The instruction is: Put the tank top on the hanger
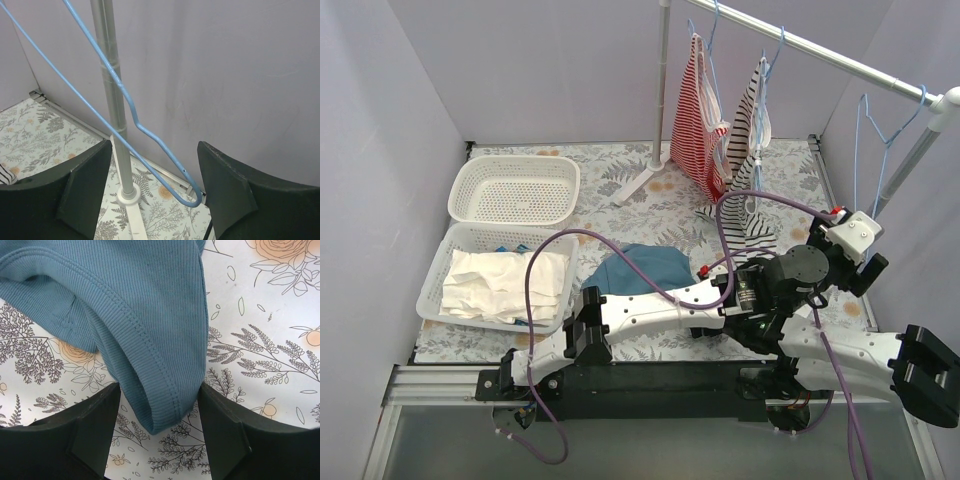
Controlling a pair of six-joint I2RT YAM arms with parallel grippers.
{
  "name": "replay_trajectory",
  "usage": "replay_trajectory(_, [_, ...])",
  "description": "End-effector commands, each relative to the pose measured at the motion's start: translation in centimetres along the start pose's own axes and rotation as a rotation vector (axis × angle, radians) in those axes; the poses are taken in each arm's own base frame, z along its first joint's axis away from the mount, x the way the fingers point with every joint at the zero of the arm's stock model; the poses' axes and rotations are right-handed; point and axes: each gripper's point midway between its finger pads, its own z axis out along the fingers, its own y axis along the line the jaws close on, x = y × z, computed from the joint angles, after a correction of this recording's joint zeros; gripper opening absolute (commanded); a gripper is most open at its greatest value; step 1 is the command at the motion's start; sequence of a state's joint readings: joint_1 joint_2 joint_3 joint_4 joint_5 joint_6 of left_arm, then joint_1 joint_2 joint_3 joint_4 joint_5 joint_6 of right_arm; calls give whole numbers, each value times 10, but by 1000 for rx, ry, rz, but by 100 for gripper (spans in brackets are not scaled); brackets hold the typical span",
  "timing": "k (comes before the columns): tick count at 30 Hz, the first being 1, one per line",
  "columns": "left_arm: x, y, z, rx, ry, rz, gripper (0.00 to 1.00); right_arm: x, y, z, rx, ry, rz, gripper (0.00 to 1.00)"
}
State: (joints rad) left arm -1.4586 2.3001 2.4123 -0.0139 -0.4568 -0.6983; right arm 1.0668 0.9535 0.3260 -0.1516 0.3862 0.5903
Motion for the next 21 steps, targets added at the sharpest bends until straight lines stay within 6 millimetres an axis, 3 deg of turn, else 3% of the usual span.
replay_trajectory(1, [-39,1,-7,-30,-83,-14,67,2,0,1,-6,-9,29,71])
replay_trajectory(10, [-27,21,-7,-143,-63,51,51,1,1,1,-10,-7,24,71])
replay_trajectory(21, [-24,45,-12,-259,-51,133,43,-1,3,0,-16,-8,22,71])
